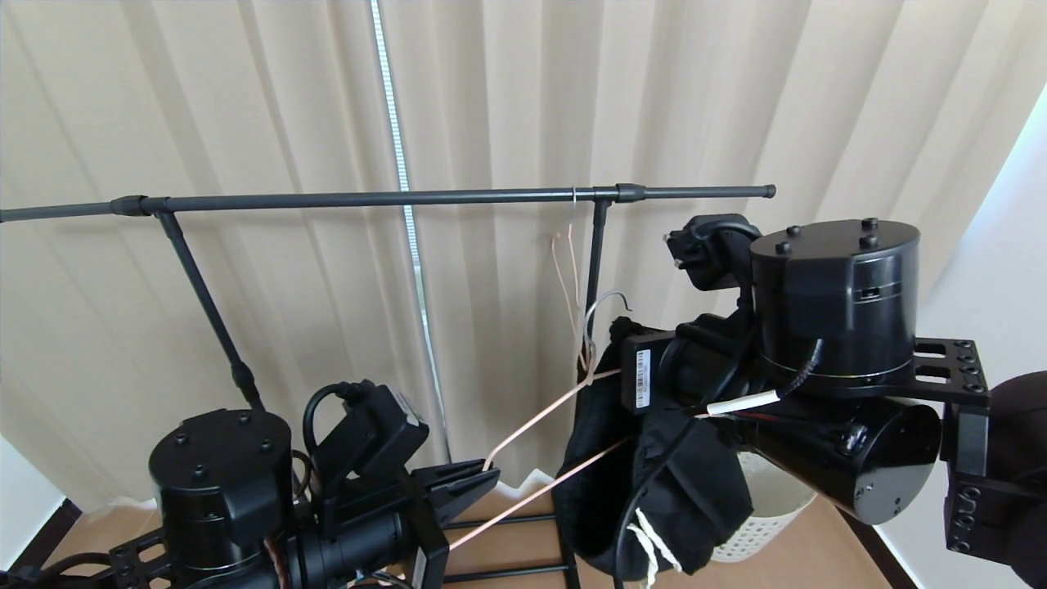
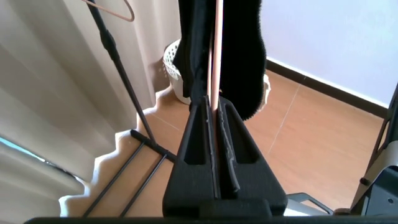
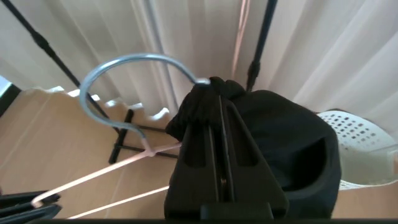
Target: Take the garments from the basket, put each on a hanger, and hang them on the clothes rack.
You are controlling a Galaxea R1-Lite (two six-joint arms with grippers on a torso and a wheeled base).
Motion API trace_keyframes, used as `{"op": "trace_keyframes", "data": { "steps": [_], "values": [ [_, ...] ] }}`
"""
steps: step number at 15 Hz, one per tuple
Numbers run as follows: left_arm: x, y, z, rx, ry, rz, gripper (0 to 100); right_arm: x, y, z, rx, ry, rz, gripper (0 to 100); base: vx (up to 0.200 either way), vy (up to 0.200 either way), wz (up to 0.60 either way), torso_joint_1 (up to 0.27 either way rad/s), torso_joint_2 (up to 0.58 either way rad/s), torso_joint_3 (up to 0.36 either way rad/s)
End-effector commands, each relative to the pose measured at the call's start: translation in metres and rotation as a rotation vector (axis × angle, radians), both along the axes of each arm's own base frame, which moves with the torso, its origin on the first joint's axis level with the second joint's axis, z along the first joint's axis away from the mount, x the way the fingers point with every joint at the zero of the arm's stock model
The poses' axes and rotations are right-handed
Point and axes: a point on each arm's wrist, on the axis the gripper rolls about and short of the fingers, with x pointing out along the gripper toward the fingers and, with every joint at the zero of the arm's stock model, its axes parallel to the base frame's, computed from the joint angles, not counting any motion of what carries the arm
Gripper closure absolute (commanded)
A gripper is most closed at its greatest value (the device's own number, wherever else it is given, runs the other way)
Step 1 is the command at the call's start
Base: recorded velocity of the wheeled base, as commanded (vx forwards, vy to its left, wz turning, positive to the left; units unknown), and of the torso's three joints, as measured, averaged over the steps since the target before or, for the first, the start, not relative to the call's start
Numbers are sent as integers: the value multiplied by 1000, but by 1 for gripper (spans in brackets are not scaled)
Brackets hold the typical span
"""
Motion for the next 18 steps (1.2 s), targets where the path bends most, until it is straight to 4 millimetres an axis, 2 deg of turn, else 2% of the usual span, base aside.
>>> {"op": "trace_keyframes", "data": {
  "steps": [1,7,10,13,18],
  "values": [
    [-4,4,-3,-2,-5,9,100,-5,-1,9,34,-17,9,100,0,0,0,0,0,0],
    [-10,10,4,-105,-89,31,100,-3,1,19,73,-29,25,100,0,0,0,0,0,0],
    [-10,9,6,-118,-104,29,100,0,4,16,67,-26,25,100,0,0,0,0,0,0],
    [-12,10,6,-121,-114,25,100,11,16,13,60,-25,20,100,0,0,0,0,0,0],
    [-12,10,8,-130,-132,24,100,16,21,7,48,-16,11,100,0,0,0,0,0,0]
  ]
}}
